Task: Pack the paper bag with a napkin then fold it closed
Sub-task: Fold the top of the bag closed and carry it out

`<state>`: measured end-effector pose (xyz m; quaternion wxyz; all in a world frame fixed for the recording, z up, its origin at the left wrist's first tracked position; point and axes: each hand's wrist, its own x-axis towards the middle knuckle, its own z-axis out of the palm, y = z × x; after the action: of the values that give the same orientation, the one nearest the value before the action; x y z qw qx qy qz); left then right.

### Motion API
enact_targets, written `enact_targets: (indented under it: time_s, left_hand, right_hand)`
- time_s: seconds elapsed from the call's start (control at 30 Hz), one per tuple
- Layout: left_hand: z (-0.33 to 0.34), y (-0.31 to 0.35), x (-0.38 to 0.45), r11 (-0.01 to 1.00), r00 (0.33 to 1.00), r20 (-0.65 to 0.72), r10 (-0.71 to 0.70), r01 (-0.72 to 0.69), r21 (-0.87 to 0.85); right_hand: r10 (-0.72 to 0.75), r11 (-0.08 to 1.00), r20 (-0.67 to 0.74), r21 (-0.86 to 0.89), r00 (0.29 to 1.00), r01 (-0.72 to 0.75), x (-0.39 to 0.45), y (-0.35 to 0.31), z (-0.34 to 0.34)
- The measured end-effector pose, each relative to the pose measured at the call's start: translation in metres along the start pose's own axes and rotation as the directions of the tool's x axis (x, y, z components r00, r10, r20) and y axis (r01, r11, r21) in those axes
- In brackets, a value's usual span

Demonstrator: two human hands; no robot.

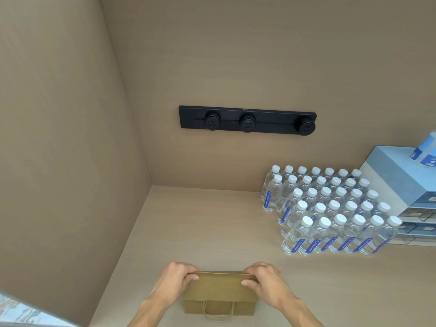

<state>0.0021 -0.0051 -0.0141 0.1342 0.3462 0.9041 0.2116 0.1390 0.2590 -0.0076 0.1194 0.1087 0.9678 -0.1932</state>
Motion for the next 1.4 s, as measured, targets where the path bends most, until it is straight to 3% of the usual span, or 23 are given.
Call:
enact_targets:
  time_s: [0.1, 0.23, 0.37, 0.53, 0.67, 0.87, 1.23, 1.4]
  left_hand:
    - [0.004, 0.005, -0.004, 0.945, 0.987, 0.001, -0.164, 0.157, -0.288]
    - [0.019, -0.001, -0.012, 0.739, 0.923, 0.015, -0.385, 0.318, -0.593]
    - [0.027, -0.006, -0.015, 0.664, 0.891, 0.054, -0.451, 0.376, -0.646]
    - [0.021, 0.004, -0.013, 0.619, 0.872, 0.037, -0.487, 0.376, -0.689]
    - [-0.009, 0.017, -0.009, 0.623, 0.864, -0.082, -0.497, 0.289, -0.727]
    - [-0.082, 0.041, 0.007, 0.614, 0.864, -0.244, -0.441, 0.092, -0.784]
    - [-0.214, 0.107, 0.003, 0.546, 0.771, -0.534, -0.348, -0.296, -0.784]
    - [-0.241, 0.128, -0.010, 0.483, 0.720, -0.588, -0.369, -0.392, -0.783]
  right_hand:
    - [0.142, 0.966, 0.023, 0.214, 0.990, -0.144, -0.002, 0.000, 0.003]
    - [0.262, 0.832, 0.043, 0.497, 0.964, -0.248, -0.004, -0.001, 0.011]
    - [0.348, 0.710, 0.060, 0.635, 0.936, -0.305, -0.007, 0.001, 0.013]
    - [0.380, 0.722, -0.043, 0.639, 0.924, -0.267, -0.012, 0.003, 0.012]
    - [0.346, 0.716, -0.111, 0.672, 0.932, -0.186, -0.005, -0.006, -0.014]
    - [0.255, 0.753, -0.342, 0.657, 0.905, 0.036, 0.006, -0.032, -0.089]
    - [0.117, 0.571, -0.558, 0.714, 0.821, 0.404, -0.013, -0.083, -0.224]
    - [0.091, 0.526, -0.585, 0.715, 0.806, 0.460, -0.024, -0.099, -0.248]
